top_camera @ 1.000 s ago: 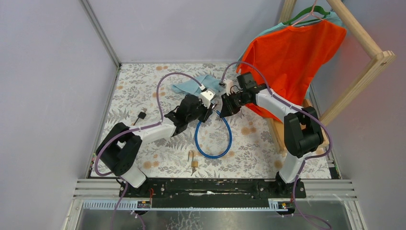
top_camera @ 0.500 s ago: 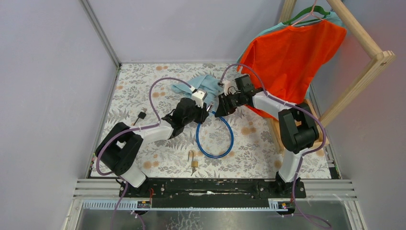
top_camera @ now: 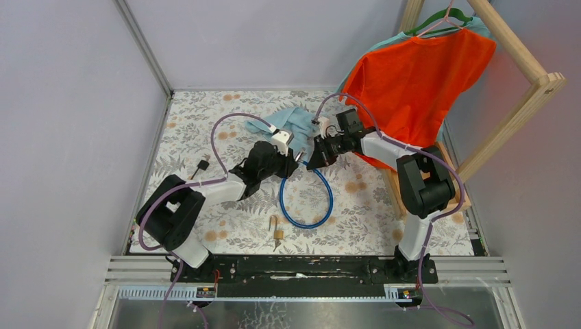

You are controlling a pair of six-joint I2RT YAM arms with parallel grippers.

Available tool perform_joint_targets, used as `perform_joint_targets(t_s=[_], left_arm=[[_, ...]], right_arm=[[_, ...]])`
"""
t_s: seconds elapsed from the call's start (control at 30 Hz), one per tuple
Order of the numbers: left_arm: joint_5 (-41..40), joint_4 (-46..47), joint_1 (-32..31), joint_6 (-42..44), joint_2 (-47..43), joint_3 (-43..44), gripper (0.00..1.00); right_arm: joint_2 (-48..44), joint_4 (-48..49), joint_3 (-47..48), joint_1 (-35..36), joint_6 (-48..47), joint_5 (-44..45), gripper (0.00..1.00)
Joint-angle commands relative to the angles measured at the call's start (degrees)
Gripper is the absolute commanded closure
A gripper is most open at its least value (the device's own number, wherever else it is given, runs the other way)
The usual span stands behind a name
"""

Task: Lock with the key
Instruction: Lock the lock.

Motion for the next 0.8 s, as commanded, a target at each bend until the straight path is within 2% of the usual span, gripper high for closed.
perform_joint_targets(t_s=[0.0,0.07,0.13,0.2,0.37,0.57,0.77], left_arm=[[12.8,13.8,-0.2,0.4,-2.2,-1.4,1.00],[17.0,16.2,-0.2,0.5,-2.1,-2.0,0.99],[21.7,17.5,0.0,0.2,-1.7,-2.0,0.90],[26.0,18.7,0.4,-0.9,-1.2,-1.8,0.77],[31.0,20.0,2.1,-3.0,-0.9,-1.7,0.59],[35.2,20.5,3.4,-3.0,-1.9,-1.2,0.46],[38.4,16.5,3.6,-1.3,-2.5,1.1,0.41]], right_arm=[[-2.9,1.2,3.2,0.0,-0.8,-1.5,1.00],[-4.3,1.7,3.7,0.0,-0.5,-0.7,1.00],[-5.6,2.5,3.7,-0.1,-0.4,0.4,1.00],[-6.7,2.8,3.5,-0.1,-1.9,1.7,1.00],[-9.6,2.4,1.7,-1.8,-6.4,3.0,1.00],[-12.2,-1.4,0.4,-2.2,-14.3,2.9,1.00],[-15.8,-3.7,1.0,-2.2,-16.2,0.0,1.00]])
